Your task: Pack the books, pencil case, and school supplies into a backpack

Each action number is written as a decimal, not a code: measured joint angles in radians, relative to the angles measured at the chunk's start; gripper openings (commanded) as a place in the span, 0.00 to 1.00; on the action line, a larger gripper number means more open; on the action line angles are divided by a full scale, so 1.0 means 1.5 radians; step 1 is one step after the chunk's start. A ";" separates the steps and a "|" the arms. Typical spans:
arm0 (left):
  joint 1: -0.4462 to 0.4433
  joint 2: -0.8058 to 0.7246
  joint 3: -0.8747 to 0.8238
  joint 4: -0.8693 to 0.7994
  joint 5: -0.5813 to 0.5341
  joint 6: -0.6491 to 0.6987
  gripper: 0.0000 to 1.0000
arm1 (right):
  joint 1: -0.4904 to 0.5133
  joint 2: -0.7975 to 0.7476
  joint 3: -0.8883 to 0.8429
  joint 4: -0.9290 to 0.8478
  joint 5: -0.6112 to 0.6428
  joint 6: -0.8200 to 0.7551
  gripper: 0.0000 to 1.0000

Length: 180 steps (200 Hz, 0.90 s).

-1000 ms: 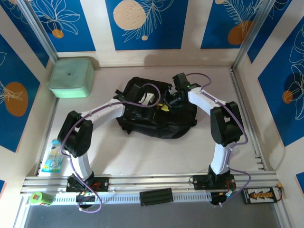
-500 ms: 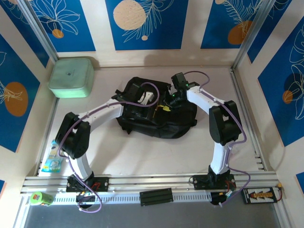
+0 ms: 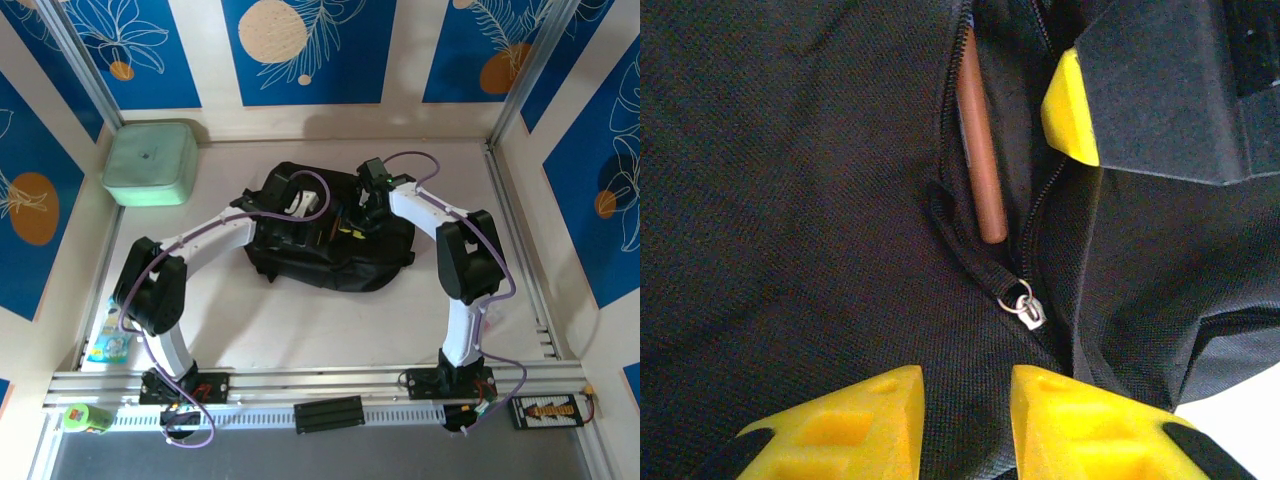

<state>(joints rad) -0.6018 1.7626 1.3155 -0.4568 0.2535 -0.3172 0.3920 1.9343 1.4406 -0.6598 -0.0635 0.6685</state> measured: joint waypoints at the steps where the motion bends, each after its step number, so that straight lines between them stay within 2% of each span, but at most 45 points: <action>1: 0.000 0.000 0.000 0.000 0.000 0.000 0.30 | 0.001 0.000 0.000 0.000 0.000 -0.001 0.32; 16: 0.002 -0.001 -0.001 0.000 0.000 -0.002 0.30 | 0.007 0.001 0.000 0.011 -0.008 -0.013 0.30; 47: 0.002 -0.016 -0.005 -0.004 0.000 -0.012 0.33 | 0.020 0.014 0.010 0.035 -0.031 -0.029 0.13; 64: 0.002 -0.034 -0.007 -0.013 -0.011 -0.019 0.37 | 0.025 0.011 0.009 0.045 -0.035 -0.025 0.07; 96: 0.011 -0.082 -0.016 -0.056 -0.076 -0.068 0.40 | 0.019 -0.043 -0.040 0.075 -0.054 -0.021 0.02; 127: 0.019 -0.119 -0.062 -0.081 -0.141 -0.156 0.41 | 0.008 -0.124 -0.125 0.126 -0.115 -0.016 0.00; 155: 0.024 -0.122 -0.107 -0.066 -0.150 -0.218 0.41 | 0.003 -0.164 -0.197 0.204 -0.173 -0.003 0.00; 180: 0.038 -0.113 -0.123 -0.031 -0.142 -0.249 0.41 | 0.002 -0.192 -0.252 0.271 -0.191 0.001 0.00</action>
<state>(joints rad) -0.5446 1.5936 1.1305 -0.5026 0.0402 -0.6914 0.3954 1.6470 1.0634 -0.2531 -0.3496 0.6697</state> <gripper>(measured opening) 0.408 0.069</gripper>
